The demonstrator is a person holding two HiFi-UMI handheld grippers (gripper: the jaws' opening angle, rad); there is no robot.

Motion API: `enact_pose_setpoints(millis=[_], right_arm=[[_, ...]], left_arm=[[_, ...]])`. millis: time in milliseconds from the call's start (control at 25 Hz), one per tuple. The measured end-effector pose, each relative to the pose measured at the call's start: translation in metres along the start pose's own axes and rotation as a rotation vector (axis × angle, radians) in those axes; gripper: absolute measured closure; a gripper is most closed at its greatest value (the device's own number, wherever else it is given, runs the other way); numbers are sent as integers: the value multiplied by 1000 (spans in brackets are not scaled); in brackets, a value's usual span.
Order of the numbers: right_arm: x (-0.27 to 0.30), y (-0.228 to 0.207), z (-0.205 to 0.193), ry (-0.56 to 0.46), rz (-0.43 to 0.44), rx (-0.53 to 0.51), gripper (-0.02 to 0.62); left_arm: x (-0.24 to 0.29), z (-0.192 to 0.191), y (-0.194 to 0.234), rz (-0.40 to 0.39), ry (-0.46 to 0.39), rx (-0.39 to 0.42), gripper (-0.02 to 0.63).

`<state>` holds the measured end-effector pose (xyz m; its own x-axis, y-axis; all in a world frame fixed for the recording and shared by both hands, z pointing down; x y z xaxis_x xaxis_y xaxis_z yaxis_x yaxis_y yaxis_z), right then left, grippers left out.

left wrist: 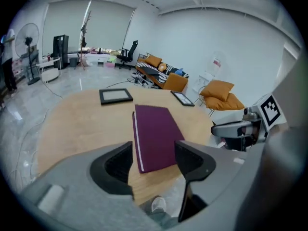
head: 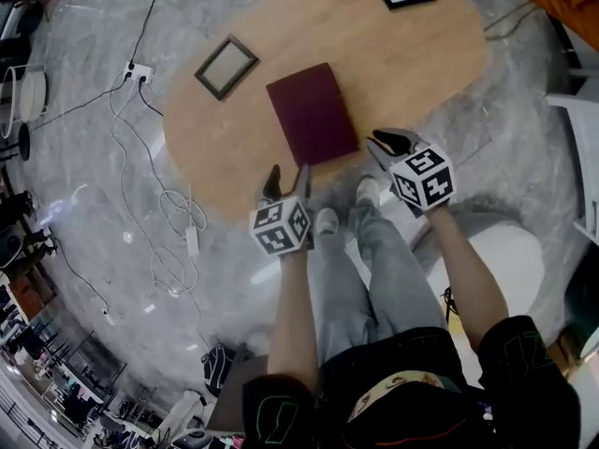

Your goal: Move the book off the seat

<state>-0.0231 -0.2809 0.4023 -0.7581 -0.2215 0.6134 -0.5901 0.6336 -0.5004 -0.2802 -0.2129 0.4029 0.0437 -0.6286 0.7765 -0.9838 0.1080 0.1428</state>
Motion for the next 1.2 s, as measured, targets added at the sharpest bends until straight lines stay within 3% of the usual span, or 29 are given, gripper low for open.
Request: enact_pose_setpoints(millis=[40, 160, 200, 400, 600, 960, 1200], right_arm=[[-12, 2, 13, -31, -3, 10, 540], [-47, 13, 53, -138, 21, 44, 592], [-56, 22, 65, -171, 46, 57, 592], [-85, 64, 124, -324, 176, 69, 592], [-110, 92, 189, -456, 199, 13, 592], [-160, 141, 310, -622, -116, -164, 592], [-188, 174, 367, -725, -201, -312, 592]], left_arm=[[-12, 18, 0, -9, -28, 9, 341], [-53, 74, -9, -27, -140, 45, 573], [-67, 90, -14, -30, -177, 65, 595], [-117, 160, -42, -92, -328, 69, 595], [-146, 223, -57, -107, -454, 12, 597], [-204, 341, -49, -75, -701, 134, 595], [-230, 388, -28, -18, -787, 124, 595]])
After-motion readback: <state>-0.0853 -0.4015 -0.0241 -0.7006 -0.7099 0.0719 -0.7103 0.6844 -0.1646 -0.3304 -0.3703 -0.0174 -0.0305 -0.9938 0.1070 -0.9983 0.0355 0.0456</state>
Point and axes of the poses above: the fingertips, and each gripper's own axes: x forward along the fingers, y to its left, z out of its top, the point moved 9 cm from there along -x, backward along the fingers, and after that the axes turned 12 degrees about z, right-handed, at the moved point
